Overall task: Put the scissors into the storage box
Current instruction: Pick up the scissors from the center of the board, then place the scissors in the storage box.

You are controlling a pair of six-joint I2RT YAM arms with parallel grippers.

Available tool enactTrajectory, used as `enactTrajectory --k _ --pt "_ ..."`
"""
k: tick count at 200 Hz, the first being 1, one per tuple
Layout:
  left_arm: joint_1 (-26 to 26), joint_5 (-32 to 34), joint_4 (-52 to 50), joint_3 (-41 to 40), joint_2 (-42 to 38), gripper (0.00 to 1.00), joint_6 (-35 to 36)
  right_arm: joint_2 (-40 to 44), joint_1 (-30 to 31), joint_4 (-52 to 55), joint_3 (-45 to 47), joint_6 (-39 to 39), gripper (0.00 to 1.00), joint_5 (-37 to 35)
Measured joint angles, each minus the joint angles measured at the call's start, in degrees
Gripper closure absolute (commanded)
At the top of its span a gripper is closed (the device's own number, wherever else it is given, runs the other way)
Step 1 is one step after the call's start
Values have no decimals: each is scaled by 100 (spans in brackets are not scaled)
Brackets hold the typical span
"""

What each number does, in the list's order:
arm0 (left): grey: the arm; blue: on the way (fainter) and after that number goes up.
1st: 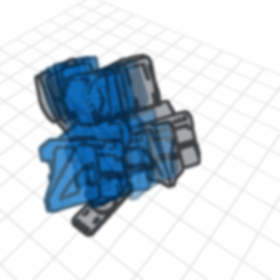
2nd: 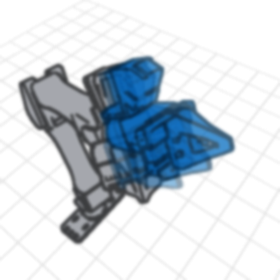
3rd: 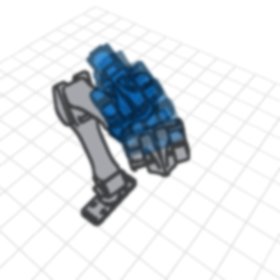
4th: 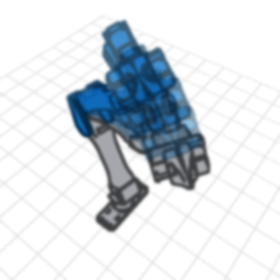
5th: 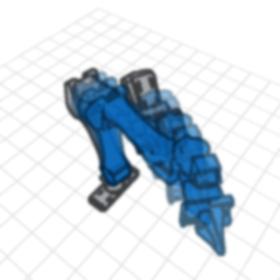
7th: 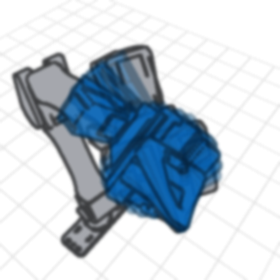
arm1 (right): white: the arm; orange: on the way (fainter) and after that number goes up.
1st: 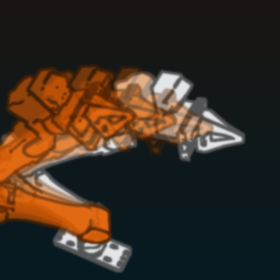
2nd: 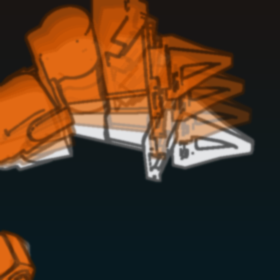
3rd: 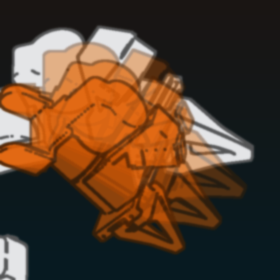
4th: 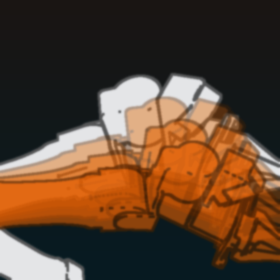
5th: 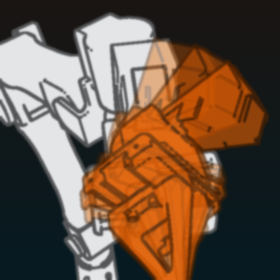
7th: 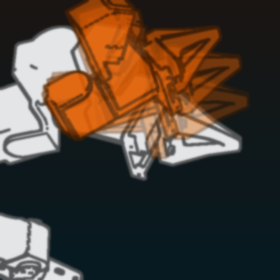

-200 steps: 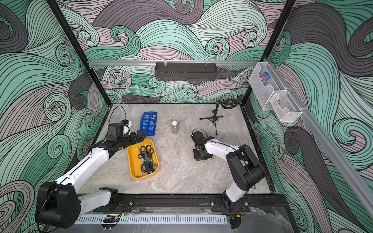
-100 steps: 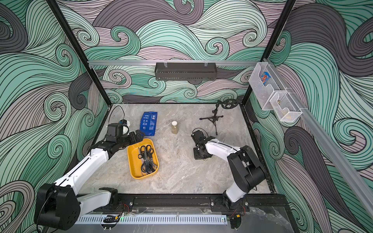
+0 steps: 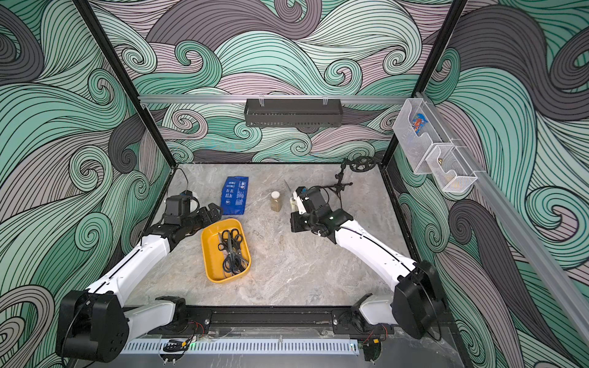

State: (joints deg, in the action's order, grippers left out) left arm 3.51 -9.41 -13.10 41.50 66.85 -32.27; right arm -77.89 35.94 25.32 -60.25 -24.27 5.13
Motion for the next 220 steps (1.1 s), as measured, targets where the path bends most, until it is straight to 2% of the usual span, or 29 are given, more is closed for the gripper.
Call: enactTrajectory --k 51,72,130,183,220 --pt "-1104 -22 114 -520 -39 1 -286 -656 1130 -632 -367 -343 100 616" --pt "-1386 -4 111 -621 -76 1 -337 -970 1517 -776 -553 -470 100 817" --pt "-1513 -9 114 -636 -184 1 -380 -1781 2129 -1427 -859 -927 100 1834" --pt "-1580 -13 114 -636 -184 1 -378 -2461 2164 -1582 -841 -1241 100 2500" --pt "-1663 -20 114 -636 -184 1 -378 -2765 2157 -1572 -841 -1403 100 2601"
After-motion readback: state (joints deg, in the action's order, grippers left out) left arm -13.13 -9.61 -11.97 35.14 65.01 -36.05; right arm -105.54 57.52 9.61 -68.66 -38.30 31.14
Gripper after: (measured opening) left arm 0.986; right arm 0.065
